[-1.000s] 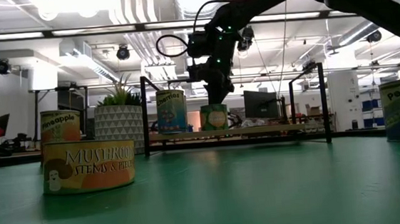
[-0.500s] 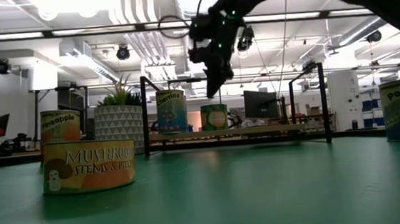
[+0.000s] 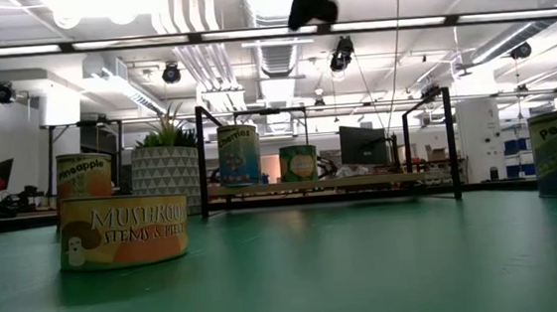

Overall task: Pick and place cans onto a shelf
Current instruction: Put the canned peas on the shelf

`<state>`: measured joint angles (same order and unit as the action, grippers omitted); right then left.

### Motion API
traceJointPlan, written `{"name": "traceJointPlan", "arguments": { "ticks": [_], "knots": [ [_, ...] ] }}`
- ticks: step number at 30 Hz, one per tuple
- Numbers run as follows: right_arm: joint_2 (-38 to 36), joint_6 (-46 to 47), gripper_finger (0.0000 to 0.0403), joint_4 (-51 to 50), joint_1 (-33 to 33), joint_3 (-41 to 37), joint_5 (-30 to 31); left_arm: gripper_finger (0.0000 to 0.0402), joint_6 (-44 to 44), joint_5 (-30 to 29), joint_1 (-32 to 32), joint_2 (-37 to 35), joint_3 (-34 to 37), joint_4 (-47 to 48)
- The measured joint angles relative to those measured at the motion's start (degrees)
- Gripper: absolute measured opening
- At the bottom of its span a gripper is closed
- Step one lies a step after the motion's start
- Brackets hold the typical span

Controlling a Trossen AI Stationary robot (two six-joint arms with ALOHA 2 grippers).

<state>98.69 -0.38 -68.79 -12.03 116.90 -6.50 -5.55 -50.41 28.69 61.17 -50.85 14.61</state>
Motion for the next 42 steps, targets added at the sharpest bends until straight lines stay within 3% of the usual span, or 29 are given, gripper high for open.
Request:
{"name": "traceJointPlan", "arguments": {
  "ticks": [6,10,22,30,35,42],
  "knots": [
    [-7.8,6.8,0.0009,0.6,10.5,-9.4,0.2,0.0000,0.6,0.0,0.0,0.0,0.0,0.0],
    [-12.6,13.4,0.0009,0.4,14.1,-18.9,0.5,0.0000,1.5,0.0,0.0,0.0,0.0,0.0],
    [-33.0,45.1,0.0009,-8.4,12.7,-53.0,0.6,0.0000,1.9,0.0,0.0,0.0,0.0,-0.5],
    [-45.4,59.4,0.0019,-8.5,10.5,-64.0,5.1,0.0000,1.4,0.0,0.0,0.0,0.0,-0.5],
    [-48.1,62.3,0.0077,-9.1,9.6,-65.9,5.0,0.0000,0.1,0.0,0.0,0.0,0.0,-0.7],
    [-46.0,63.9,0.0221,-9.1,9.4,-67.7,5.1,0.0000,-1.3,0.0,0.0,0.0,0.0,-1.0]
  ]
}}
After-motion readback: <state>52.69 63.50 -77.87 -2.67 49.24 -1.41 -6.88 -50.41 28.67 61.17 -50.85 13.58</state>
